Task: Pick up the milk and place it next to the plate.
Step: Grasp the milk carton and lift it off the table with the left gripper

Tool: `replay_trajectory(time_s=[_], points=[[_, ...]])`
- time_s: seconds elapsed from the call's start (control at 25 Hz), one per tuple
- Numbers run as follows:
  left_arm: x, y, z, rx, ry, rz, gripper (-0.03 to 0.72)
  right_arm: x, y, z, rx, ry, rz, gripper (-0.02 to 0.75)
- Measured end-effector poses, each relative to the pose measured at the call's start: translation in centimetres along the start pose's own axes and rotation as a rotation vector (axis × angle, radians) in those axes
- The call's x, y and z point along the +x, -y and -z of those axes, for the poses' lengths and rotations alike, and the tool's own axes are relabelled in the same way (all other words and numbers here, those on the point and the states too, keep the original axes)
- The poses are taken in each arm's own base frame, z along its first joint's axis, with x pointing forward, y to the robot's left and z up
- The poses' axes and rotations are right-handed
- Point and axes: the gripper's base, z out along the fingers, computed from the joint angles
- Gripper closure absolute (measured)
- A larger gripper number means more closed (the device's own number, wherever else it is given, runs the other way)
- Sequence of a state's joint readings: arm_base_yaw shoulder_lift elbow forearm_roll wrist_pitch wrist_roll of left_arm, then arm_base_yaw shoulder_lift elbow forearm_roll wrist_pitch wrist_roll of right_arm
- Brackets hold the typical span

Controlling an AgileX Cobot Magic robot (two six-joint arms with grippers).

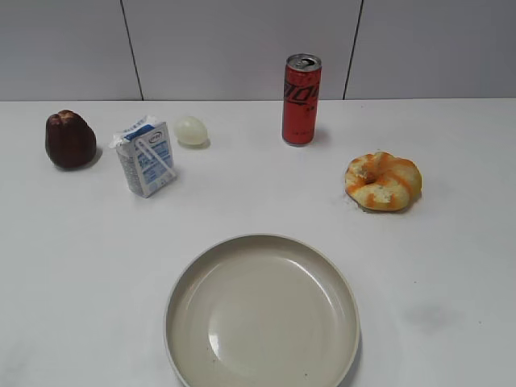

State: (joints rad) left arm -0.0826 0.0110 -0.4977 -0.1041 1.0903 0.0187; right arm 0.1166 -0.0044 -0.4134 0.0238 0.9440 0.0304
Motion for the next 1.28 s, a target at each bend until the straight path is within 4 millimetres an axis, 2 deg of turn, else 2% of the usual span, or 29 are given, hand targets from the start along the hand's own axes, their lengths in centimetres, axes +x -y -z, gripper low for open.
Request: replay_trajectory(time_s=[0.2, 0.52, 0.8, 1.04, 1.28], points=[[-0.6, -0.1, -1.1, 0.001, -0.075, 0.009, 0.193, 0.0, 0.0, 0.0, 0.000, 0.000, 0.000, 0.238], [-3.1, -0.1, -6.3, 0.023, -0.367, 0.072, 0.193, 0.0, 0.0, 0.0, 0.000, 0.000, 0.000, 0.238], [-6.4, -0.7, -12.8, 0.006, -0.566, 0.098, 0.193, 0.0, 0.0, 0.0, 0.000, 0.000, 0.000, 0.238], [-10.2, -0.8, -19.2, 0.026, -0.661, 0.011, 0.193, 0.0, 0.0, 0.0, 0.000, 0.000, 0.000, 0.238], [-14.9, 1.6, -25.8, 0.147, -0.641, -0.223, 0.186, 0.0, 0.0, 0.0, 0.000, 0.000, 0.000, 0.238]])
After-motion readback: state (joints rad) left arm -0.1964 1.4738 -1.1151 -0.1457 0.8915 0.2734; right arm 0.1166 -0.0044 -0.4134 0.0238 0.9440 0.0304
